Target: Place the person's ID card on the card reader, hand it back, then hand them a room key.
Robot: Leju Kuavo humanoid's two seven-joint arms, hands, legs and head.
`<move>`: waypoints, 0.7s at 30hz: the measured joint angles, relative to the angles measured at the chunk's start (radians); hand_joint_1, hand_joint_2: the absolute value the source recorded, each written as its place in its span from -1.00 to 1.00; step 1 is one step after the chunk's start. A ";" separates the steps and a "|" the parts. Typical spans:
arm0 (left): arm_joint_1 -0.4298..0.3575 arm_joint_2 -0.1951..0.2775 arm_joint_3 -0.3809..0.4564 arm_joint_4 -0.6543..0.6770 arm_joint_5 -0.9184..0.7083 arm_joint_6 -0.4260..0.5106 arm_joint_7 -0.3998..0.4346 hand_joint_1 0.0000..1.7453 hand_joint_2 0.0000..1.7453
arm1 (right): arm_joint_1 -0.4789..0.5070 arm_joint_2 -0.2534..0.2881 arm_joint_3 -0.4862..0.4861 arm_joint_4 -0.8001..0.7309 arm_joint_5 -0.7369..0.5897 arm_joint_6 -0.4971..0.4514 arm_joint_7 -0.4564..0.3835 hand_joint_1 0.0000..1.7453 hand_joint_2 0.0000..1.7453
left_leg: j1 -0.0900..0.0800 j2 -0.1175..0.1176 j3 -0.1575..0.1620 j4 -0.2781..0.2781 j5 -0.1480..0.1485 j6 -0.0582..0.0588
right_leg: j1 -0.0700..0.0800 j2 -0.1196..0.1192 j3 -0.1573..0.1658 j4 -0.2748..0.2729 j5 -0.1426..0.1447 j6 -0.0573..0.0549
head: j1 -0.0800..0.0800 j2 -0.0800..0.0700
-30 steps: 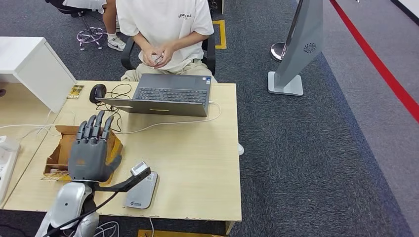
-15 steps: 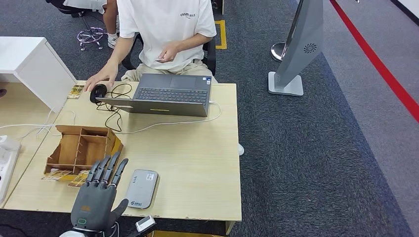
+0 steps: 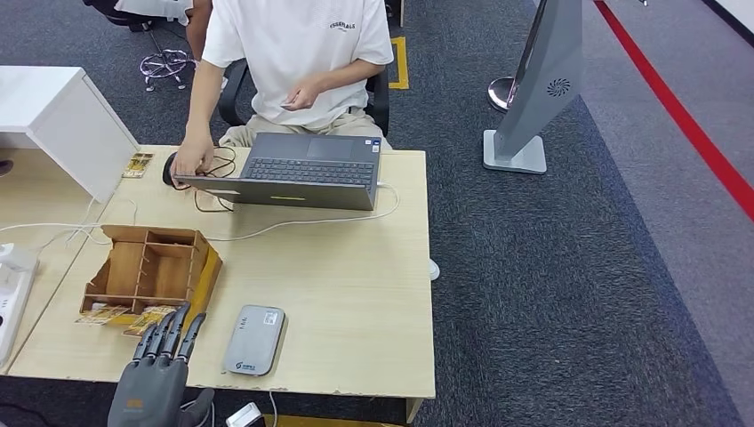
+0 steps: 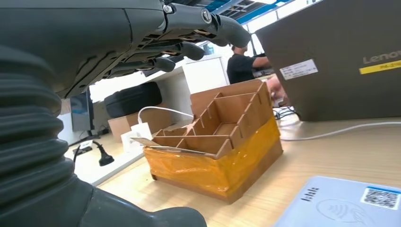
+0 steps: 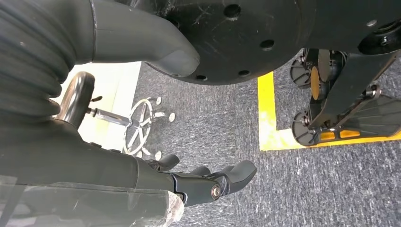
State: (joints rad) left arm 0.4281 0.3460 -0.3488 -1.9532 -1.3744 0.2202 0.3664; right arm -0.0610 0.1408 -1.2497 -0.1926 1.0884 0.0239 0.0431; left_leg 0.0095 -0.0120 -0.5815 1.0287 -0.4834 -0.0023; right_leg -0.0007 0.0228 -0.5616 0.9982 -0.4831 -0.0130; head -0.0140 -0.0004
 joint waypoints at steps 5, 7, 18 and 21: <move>0.009 -0.004 0.017 0.013 -0.002 0.003 -0.001 -1.00 1.00 | 0.000 0.000 0.000 0.000 0.001 0.002 0.000 -1.00 1.00 | 0.000 0.000 0.000 0.000 0.000 0.000 | 0.000 0.000 0.000 0.000 0.000 0.000 | 0.000 0.000; 0.011 -0.006 0.021 0.016 -0.002 0.003 -0.001 -1.00 1.00 | 0.000 0.000 0.000 0.000 0.001 0.002 0.000 -1.00 1.00 | 0.000 0.000 0.000 0.000 0.000 0.000 | 0.000 0.000 0.000 0.000 0.000 0.000 | 0.000 0.000; 0.021 -0.012 0.038 0.031 -0.042 0.102 -0.067 -1.00 1.00 | 0.000 0.000 0.000 0.000 0.010 0.002 0.000 -1.00 1.00 | 0.000 0.000 0.000 0.000 0.000 0.000 | 0.000 0.000 0.000 0.000 0.000 0.000 | 0.000 0.000; 0.023 -0.014 0.052 0.045 -0.059 0.171 -0.100 -1.00 1.00 | 0.000 0.000 0.000 0.000 0.018 0.002 0.000 -1.00 1.00 | 0.000 0.000 0.000 0.000 0.000 0.000 | 0.000 0.000 0.000 0.000 0.000 0.000 | 0.000 0.000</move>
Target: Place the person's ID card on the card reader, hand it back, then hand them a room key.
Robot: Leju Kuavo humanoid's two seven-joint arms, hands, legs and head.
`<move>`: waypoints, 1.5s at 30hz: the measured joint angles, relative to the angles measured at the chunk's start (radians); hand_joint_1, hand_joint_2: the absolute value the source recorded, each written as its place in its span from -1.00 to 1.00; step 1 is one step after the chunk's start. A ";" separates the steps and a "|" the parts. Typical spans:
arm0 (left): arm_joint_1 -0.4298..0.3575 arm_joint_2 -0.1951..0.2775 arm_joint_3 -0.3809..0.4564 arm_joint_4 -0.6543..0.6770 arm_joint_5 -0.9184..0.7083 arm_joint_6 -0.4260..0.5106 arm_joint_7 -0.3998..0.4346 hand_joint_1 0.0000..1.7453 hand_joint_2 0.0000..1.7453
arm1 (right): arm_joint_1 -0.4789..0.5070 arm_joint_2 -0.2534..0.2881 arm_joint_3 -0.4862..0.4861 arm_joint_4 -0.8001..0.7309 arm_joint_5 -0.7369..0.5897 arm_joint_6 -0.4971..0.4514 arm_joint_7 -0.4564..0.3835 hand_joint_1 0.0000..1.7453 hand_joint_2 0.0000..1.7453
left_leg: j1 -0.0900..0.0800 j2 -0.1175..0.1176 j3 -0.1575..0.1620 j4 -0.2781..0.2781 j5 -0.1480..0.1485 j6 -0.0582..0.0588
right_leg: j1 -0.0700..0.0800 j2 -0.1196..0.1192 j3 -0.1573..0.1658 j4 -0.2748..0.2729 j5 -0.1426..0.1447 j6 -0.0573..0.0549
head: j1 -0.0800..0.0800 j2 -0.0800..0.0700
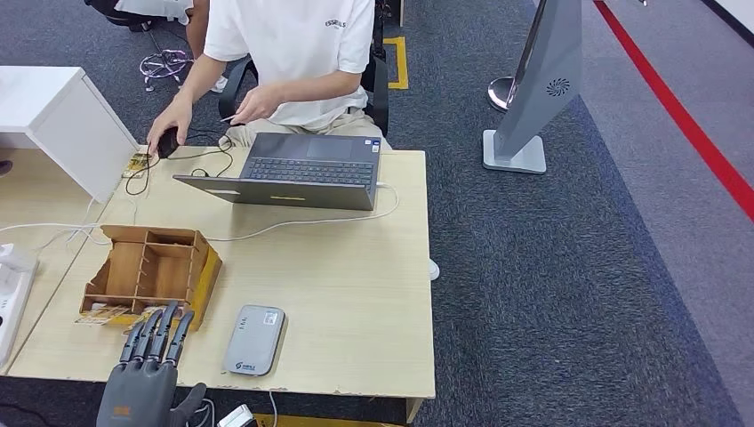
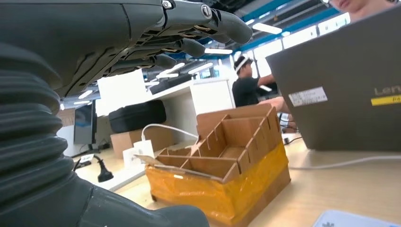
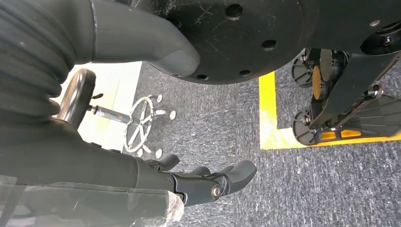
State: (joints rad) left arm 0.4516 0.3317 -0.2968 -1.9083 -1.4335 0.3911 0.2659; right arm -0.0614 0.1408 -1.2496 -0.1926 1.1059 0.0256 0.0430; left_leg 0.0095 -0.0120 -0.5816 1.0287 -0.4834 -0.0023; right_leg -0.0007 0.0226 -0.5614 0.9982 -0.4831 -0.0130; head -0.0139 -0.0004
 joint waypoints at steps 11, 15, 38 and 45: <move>0.012 -0.015 0.052 0.060 -0.064 0.182 -0.087 -1.00 1.00 | -0.001 0.000 0.003 0.000 0.023 -0.002 0.002 -1.00 1.00 | 0.000 0.000 0.000 0.000 0.000 0.000 | 0.000 0.000 0.000 0.000 0.000 0.000 | 0.000 0.000; 0.013 -0.009 0.072 0.100 -0.052 0.247 -0.135 -1.00 1.00 | -0.001 -0.001 0.008 0.000 0.034 -0.001 0.001 -1.00 1.00 | 0.000 0.000 0.000 0.000 0.000 0.000 | 0.000 0.000 0.000 0.000 0.000 0.000 | 0.000 0.000; -0.079 -0.230 0.751 0.375 0.027 0.298 -0.936 -1.00 1.00 | -0.002 -0.009 0.032 0.000 0.071 0.002 0.006 -1.00 1.00 | 0.000 0.000 0.000 0.000 0.000 0.000 | 0.000 0.000 0.000 0.000 0.000 0.000 | 0.000 0.000; -0.147 -0.301 0.924 0.410 0.007 0.299 -0.960 -1.00 1.00 | -0.003 -0.009 0.033 0.000 0.077 0.003 0.011 -1.00 1.00 | 0.000 0.000 0.000 0.000 0.000 0.000 | 0.000 0.000 0.000 0.000 0.000 0.000 | 0.000 0.000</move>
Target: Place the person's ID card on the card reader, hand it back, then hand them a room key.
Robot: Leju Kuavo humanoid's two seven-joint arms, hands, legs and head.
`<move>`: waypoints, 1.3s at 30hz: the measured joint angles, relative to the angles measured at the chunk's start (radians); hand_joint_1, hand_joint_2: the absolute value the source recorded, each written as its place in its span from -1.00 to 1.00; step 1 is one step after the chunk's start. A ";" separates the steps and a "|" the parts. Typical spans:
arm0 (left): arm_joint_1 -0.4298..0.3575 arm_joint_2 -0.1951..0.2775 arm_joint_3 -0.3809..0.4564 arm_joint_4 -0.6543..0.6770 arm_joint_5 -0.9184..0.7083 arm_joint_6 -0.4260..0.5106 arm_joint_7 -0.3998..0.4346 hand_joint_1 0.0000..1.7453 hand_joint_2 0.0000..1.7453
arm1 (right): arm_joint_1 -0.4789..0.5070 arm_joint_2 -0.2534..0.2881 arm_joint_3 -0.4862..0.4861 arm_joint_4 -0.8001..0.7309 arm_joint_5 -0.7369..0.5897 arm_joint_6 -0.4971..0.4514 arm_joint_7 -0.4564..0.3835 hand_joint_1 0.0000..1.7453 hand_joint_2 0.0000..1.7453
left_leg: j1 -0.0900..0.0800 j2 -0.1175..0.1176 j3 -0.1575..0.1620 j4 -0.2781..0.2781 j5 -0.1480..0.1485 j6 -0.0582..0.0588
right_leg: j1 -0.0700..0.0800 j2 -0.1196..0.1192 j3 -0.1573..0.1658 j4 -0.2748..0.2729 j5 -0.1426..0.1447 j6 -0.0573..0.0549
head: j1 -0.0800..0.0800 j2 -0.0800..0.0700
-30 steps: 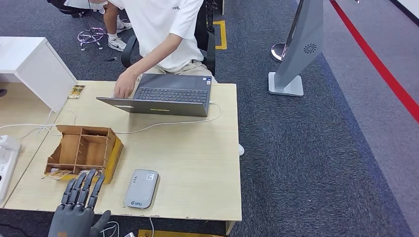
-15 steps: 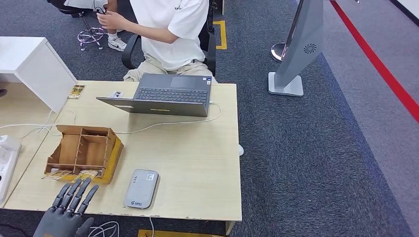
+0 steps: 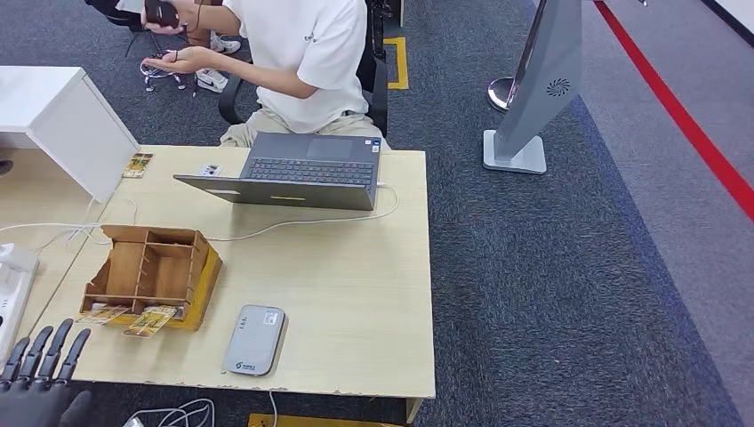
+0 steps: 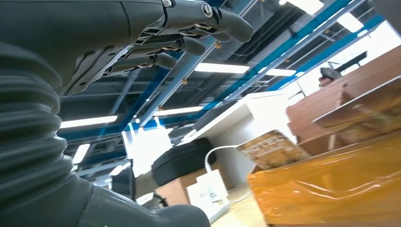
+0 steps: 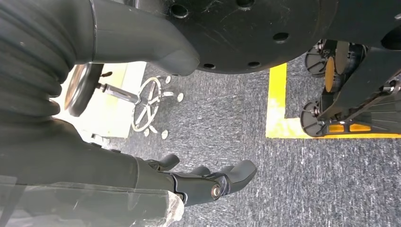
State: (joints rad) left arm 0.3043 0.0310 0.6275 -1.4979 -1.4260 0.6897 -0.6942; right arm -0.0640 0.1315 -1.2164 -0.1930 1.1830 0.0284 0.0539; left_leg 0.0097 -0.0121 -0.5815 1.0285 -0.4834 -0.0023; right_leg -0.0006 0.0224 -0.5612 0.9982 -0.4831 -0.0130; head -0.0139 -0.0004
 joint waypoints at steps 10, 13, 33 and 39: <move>-0.048 -0.039 0.036 0.016 -0.045 0.000 0.007 -1.00 1.00 | -0.001 -0.001 0.004 0.000 0.013 0.003 0.002 -1.00 1.00 | 0.000 0.000 0.000 0.000 0.000 0.000 | 0.000 0.000 0.000 0.000 0.000 0.000 | 0.000 0.000; -0.076 -0.041 0.027 0.030 -0.076 0.000 0.039 -1.00 1.00 | -0.003 -0.001 0.011 0.000 0.021 0.003 0.003 -1.00 1.00 | 0.000 0.000 0.000 0.000 0.000 0.000 | 0.000 0.000 0.000 0.000 0.000 0.000 | 0.000 0.000; -0.133 -0.035 -0.038 0.100 -0.097 0.000 0.085 -1.00 1.00 | -0.005 -0.002 0.026 0.000 0.031 0.007 0.003 -1.00 1.00 | 0.000 0.000 0.001 0.000 0.000 0.000 | 0.000 0.000 0.000 0.000 0.000 0.000 | 0.000 0.000; -0.155 -0.017 -0.095 0.126 -0.103 0.000 0.195 -1.00 1.00 | -0.006 -0.003 0.028 0.000 0.038 0.018 0.003 -1.00 1.00 | 0.000 0.000 0.001 0.000 0.000 0.000 | 0.000 0.000 0.000 0.000 0.000 0.000 | 0.000 0.000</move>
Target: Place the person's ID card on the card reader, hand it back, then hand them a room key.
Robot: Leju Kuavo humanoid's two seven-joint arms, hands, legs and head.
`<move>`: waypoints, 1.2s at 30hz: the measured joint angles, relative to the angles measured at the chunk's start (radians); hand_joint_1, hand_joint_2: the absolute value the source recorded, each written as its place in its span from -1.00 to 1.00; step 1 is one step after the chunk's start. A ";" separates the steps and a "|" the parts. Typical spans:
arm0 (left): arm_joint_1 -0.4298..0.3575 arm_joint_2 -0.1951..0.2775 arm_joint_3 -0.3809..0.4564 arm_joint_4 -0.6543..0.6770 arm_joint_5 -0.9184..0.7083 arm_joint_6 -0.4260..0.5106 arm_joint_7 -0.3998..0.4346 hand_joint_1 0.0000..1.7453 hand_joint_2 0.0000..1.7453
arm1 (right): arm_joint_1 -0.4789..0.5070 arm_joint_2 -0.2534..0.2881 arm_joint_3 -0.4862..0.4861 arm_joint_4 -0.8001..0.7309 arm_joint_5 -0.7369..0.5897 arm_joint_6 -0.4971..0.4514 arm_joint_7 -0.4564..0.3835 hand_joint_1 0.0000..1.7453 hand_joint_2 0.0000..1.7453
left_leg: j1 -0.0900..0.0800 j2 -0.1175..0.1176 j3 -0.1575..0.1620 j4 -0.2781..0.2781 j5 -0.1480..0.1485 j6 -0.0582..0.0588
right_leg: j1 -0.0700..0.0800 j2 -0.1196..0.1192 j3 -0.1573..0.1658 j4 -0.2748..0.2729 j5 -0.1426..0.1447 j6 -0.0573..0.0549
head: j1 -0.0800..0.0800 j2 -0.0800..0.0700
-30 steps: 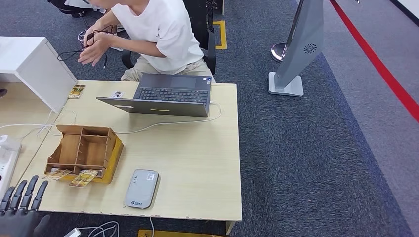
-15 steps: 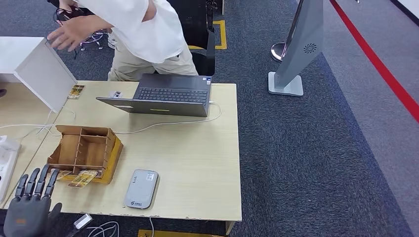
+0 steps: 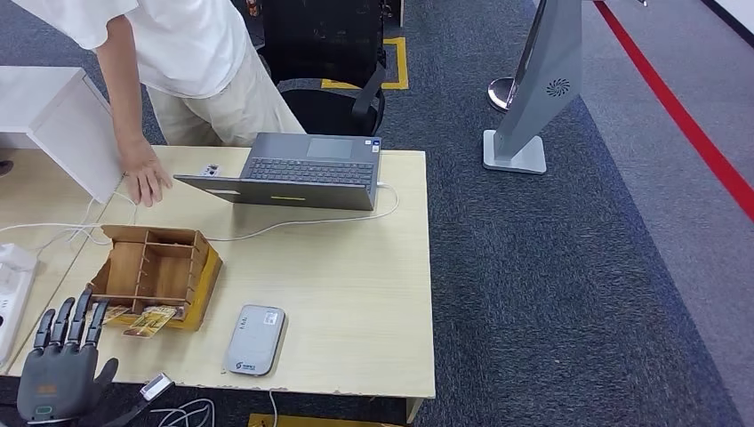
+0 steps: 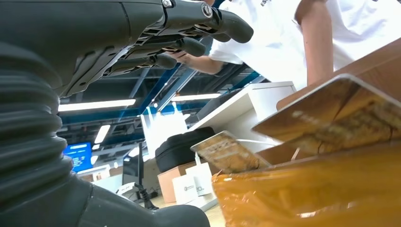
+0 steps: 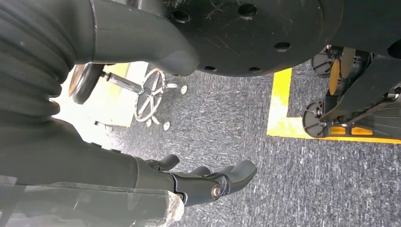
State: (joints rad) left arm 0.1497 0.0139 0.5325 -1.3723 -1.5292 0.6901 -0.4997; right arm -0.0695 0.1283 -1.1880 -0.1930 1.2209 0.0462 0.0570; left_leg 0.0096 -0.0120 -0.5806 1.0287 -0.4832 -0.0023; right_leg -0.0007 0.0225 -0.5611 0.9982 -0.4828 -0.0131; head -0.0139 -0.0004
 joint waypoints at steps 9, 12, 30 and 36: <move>-0.049 0.044 -0.179 0.053 -0.010 0.000 0.169 -1.00 1.00 | 0.000 -0.002 0.014 0.000 0.015 0.006 0.003 -1.00 1.00 | 0.000 0.000 0.000 0.000 0.000 0.000 | 0.000 0.000 0.000 0.000 0.000 0.000 | 0.000 0.000; -0.073 0.065 -0.251 0.076 -0.011 0.000 0.232 -1.00 1.00 | -0.001 -0.003 0.018 0.000 0.017 0.012 0.003 -1.00 1.00 | 0.000 0.000 0.000 0.000 0.000 0.000 | 0.000 0.000 0.000 0.000 0.000 0.000 | 0.000 0.000; -0.113 0.118 -0.436 0.135 0.015 0.000 0.323 -1.00 1.00 | -0.001 -0.005 0.023 0.000 0.025 0.018 0.005 -1.00 1.00 | 0.000 0.000 0.000 0.000 0.000 0.000 | 0.000 0.000 0.000 0.000 0.000 0.000 | 0.000 0.000; -0.104 0.134 -0.444 0.135 0.027 0.000 0.330 -1.00 1.00 | -0.001 -0.005 0.023 0.000 0.024 0.018 0.008 -1.00 1.00 | 0.000 0.000 0.000 0.000 0.000 0.000 | 0.000 0.000 0.000 0.000 0.000 0.000 | 0.000 0.000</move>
State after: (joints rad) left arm 0.0458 0.1479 0.0881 -1.2373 -1.5026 0.6905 -0.1694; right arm -0.0701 0.1232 -1.1646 -0.1930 1.2445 0.0641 0.0650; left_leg 0.0096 -0.0119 -0.5807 1.0288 -0.4832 -0.0023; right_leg -0.0007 0.0229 -0.5610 0.9982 -0.4827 -0.0132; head -0.0138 -0.0004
